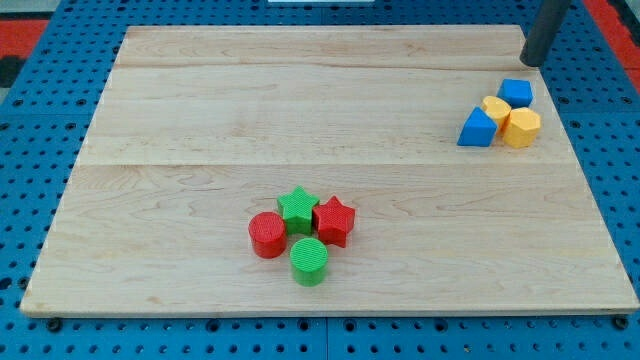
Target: Move the blue cube towards the top left of the board
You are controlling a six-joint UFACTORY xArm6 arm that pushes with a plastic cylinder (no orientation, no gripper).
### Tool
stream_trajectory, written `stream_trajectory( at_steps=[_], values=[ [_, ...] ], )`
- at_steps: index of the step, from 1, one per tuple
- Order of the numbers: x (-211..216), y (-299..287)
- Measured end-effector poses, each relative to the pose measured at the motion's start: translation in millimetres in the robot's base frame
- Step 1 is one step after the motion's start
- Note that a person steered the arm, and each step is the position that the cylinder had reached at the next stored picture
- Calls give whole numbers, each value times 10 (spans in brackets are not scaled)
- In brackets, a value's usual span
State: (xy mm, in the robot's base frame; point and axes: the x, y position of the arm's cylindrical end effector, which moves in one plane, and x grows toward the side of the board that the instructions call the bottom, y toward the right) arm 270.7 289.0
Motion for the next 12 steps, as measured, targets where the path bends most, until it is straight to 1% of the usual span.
stream_trajectory(
  at_steps=[1,2,3,4,6,7,8,9,10,11,12],
  values=[
    [189,254],
    [248,278],
    [658,278],
    [686,278],
    [713,-357],
    [718,-358],
    [852,-675],
    [1002,-1238],
    [1131,-1663],
    [1166,-1872],
    [1168,-1799]
  ],
)
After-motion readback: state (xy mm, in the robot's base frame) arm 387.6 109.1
